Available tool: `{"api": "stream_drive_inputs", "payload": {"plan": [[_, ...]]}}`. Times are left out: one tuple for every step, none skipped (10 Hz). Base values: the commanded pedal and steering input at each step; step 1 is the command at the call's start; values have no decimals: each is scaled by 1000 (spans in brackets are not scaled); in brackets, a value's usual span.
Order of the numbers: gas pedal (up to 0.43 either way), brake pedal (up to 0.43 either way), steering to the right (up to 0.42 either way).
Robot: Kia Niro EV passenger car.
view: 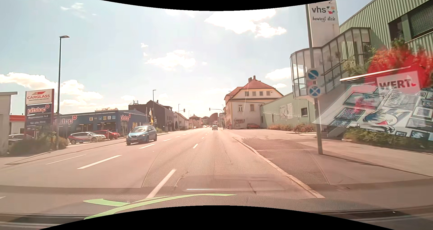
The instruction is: Follow the waypoints while adhering to traffic rules and regulations
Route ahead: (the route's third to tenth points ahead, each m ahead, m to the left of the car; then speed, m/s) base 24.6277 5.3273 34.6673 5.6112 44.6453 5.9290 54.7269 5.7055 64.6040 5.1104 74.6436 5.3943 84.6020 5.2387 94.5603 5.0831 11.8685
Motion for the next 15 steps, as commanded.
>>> {"api": "stream_drive_inputs", "payload": {"plan": [[98,0,-1],[98,0,0],[98,0,0],[98,0,0],[98,0,0],[98,0,0],[87,0,0],[87,0,-1],[87,0,-1],[87,0,-1],[79,0,-2],[79,0,-2],[79,0,-3],[79,0,-4],[79,0,-5]]}}
